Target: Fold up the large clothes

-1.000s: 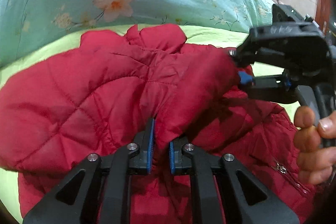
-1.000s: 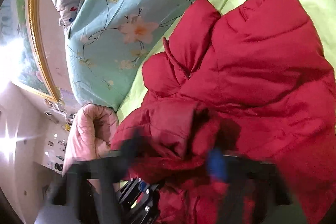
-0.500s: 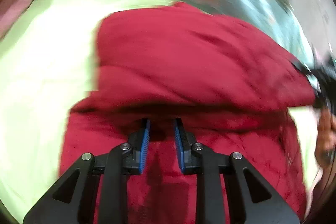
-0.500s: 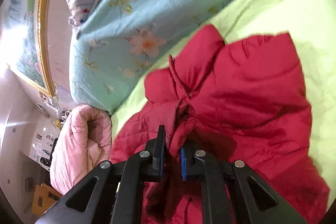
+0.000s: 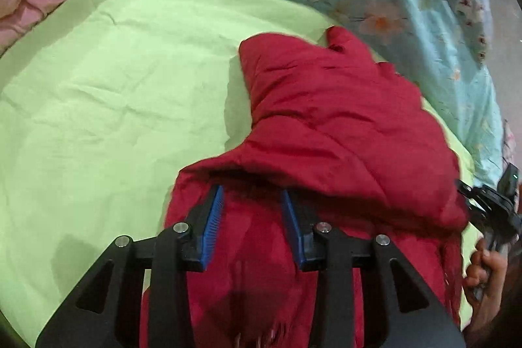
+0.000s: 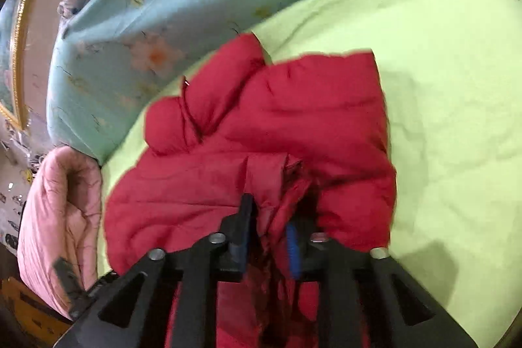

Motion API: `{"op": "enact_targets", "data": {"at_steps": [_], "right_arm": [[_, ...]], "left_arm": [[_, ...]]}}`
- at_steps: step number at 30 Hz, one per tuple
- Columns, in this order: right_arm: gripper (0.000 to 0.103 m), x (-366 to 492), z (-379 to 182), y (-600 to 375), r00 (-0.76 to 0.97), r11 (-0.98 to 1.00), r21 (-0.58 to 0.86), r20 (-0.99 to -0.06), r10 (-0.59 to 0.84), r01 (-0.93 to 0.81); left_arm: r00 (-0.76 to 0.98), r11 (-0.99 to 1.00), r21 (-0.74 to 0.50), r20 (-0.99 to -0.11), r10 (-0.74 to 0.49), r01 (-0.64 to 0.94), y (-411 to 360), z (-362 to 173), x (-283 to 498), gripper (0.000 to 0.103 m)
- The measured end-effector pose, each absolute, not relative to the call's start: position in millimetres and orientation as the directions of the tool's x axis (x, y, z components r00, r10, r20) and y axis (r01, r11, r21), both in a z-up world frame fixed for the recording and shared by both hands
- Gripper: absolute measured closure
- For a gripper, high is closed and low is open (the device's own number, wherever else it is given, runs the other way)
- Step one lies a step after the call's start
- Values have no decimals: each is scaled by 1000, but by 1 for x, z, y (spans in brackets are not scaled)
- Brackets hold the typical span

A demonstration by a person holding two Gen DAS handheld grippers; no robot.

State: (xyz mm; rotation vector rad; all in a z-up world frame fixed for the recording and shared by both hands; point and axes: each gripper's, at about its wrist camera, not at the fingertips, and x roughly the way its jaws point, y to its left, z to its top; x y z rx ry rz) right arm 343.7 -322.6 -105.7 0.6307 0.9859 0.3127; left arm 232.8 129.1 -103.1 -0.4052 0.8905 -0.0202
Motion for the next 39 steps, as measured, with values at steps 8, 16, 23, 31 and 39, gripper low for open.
{"op": "enact_targets", "data": {"at_steps": [8, 16, 23, 31, 39], "right_arm": [[67, 313, -48, -334, 658, 843, 538, -628, 415, -19], [67, 323, -26, -258, 619, 880, 421, -637, 459, -219], [73, 345, -86, -249, 532, 937, 312, -773, 345, -155], [77, 355, -116, -263, 523, 936, 327, -780, 345, -129], [89, 349, -106, -283, 534, 912, 404, -756, 378, -74]], "left_arm": [[730, 929, -362, -654, -200, -71, 135, -47, 242, 67], [675, 916, -402, -677, -294, -3, 113, -62, 306, 67], [546, 922, -385, -763, -348, 49, 87, -98, 333, 67], [537, 931, -363, -776, -330, 48, 91, -118, 331, 75], [534, 939, -343, -788, -307, 33, 92, -120, 331, 77]]}}
